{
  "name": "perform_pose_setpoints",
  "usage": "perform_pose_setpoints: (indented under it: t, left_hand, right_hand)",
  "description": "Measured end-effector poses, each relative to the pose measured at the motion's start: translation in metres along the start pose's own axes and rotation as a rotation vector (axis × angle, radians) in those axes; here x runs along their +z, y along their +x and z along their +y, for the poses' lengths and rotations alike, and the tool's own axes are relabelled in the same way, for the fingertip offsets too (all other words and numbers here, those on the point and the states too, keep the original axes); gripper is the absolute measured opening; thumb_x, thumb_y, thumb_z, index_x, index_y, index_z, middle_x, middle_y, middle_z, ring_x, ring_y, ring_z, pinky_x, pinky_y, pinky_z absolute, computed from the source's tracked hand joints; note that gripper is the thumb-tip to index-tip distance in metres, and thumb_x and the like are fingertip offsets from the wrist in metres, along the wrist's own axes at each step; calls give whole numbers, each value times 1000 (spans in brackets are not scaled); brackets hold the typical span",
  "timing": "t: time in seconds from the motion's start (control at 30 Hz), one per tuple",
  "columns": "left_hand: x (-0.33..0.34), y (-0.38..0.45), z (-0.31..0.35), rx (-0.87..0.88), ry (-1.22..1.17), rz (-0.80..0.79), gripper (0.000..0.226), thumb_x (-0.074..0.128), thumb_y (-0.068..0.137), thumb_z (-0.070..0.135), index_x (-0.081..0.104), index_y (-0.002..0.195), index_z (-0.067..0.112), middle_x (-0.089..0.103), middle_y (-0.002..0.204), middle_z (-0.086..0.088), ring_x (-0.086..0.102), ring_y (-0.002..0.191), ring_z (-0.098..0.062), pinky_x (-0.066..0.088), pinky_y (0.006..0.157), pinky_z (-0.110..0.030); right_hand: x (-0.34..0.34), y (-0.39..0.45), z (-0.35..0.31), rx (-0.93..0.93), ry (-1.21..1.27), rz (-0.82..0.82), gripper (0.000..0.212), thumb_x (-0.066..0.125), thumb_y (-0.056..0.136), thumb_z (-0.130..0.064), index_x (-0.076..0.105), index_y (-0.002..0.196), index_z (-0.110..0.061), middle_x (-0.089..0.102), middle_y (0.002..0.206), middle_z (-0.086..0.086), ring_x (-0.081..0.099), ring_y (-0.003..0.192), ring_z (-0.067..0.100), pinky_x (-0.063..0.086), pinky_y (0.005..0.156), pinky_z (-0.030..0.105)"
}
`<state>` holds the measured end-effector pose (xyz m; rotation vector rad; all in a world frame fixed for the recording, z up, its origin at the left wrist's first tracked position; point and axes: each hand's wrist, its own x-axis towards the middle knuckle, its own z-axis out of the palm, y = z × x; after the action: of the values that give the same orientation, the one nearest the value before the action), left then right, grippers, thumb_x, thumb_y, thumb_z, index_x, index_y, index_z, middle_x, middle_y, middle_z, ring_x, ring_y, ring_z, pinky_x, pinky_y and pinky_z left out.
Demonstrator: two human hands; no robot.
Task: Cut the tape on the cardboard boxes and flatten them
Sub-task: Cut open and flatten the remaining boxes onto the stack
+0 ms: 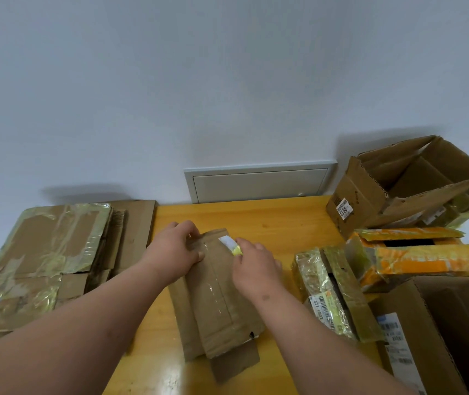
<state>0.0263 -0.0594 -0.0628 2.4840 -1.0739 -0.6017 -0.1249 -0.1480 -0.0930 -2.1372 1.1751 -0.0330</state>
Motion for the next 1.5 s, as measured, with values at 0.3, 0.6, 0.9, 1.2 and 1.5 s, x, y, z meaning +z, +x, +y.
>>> perform_pose_setpoints:
  t: [0.3, 0.6, 0.9, 1.2, 1.5]
  left_hand:
    - [-6, -7, 7, 8, 9, 93, 35, 83, 76, 31, 60, 102, 29, 51, 104, 5, 50, 100, -18, 49, 84, -33]
    - [-13, -2, 7, 10, -13, 119, 8, 65, 92, 18, 65, 88, 25, 57, 99, 2, 53, 91, -18, 38, 74, -26]
    - [-12, -4, 9, -17, -65, 105, 16, 63, 94, 19, 63, 81, 28, 61, 81, 11, 54, 76, -2, 41, 58, -19]
    - [-10, -5, 13, -14, -28, 136, 13, 62, 95, 21, 63, 84, 28, 59, 79, 11, 53, 74, -3, 37, 55, -18]
    - [-7, -6, 24, 10, 7, 155, 15, 61, 94, 18, 62, 82, 27, 60, 79, 7, 56, 77, -14, 39, 58, -25]
  right_hand:
    - [-8, -15, -19, -242, 8, 106, 39, 43, 99, -26, 53, 137, -24, 59, 126, 2, 56, 112, 27, 44, 86, 35]
    - [-5, -18, -31, -283, -61, 65, 35, 44, 97, -23, 56, 130, -25, 60, 120, 4, 57, 110, 29, 49, 84, 37]
    - [-5, -22, -29, -293, 12, 117, 42, 44, 98, -25, 50, 140, -24, 58, 127, 4, 56, 114, 28, 48, 89, 37]
    - [-4, -21, -30, -304, -13, 155, 41, 44, 98, -24, 51, 138, -23, 58, 126, 3, 58, 112, 27, 49, 87, 37]
    - [-7, -18, -39, -277, -63, 162, 41, 46, 92, -17, 56, 133, -18, 59, 127, 6, 57, 114, 29, 47, 87, 36]
